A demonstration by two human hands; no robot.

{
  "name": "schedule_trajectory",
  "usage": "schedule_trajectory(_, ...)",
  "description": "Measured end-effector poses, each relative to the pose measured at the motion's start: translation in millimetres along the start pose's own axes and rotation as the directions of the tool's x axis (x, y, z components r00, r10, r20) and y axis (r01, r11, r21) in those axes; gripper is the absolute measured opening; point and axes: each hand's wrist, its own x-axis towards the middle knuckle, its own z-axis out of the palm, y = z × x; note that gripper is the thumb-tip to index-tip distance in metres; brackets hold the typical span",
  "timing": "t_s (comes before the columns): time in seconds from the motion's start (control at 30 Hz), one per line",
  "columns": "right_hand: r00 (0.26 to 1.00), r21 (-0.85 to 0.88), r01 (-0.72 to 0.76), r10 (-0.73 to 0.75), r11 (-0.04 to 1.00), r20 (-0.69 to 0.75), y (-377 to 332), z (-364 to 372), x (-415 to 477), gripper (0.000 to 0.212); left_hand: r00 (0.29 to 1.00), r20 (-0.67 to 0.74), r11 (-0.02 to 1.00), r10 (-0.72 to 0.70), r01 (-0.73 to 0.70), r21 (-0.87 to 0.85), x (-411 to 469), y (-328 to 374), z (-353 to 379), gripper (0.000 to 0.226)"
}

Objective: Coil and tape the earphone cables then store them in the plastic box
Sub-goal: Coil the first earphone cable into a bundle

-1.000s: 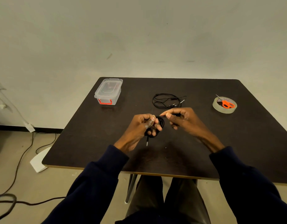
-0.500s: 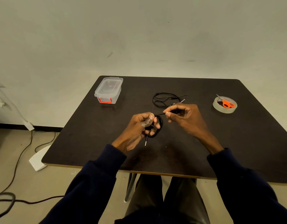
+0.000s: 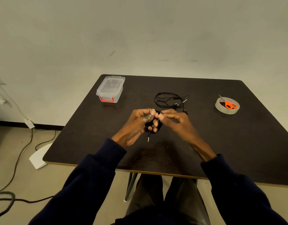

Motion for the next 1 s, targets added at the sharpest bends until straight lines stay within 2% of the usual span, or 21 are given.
schedule_trajectory(0.07,1.0,-0.059,0.029,-0.029,0.998,-0.005,-1.7,-0.3,-0.7,0.013,1.0,0.003,0.999,-0.009,0.009,0.037,0.7,2.9,0.2,0.028)
schedule_trajectory(0.3,0.991,0.138,-0.129,0.133,0.982,-0.019,-3.7,0.0,-3.8,0.011,0.998,0.021,0.985,-0.054,0.05,0.167,1.4,6.6,-1.1,0.029)
schedule_trajectory(0.5,0.966,0.2,-0.225,0.245,0.954,-0.081,-10.4,3.7,-4.9,0.012,0.995,-0.053,0.981,-0.081,0.089,0.171,8.3,-3.2,-3.5,0.032)
schedule_trajectory(0.67,0.942,0.346,-0.268,0.32,0.899,-0.102,-8.7,7.3,-6.9,0.007,0.994,-0.098,0.983,-0.051,0.067,0.169,11.7,-6.9,-3.7,0.035)
schedule_trajectory(0.8,0.943,0.396,-0.252,0.316,0.883,-0.105,-6.4,7.3,-9.3,0.01,0.995,-0.094,0.985,-0.033,0.048,0.164,12.7,-10.1,-3.7,0.039)
schedule_trajectory(1.0,0.953,0.291,-0.201,0.256,0.935,-0.165,-4.0,-3.1,-7.8,0.017,0.995,-0.082,0.997,-0.048,0.053,0.064,19.1,-13.3,-2.5,0.033)
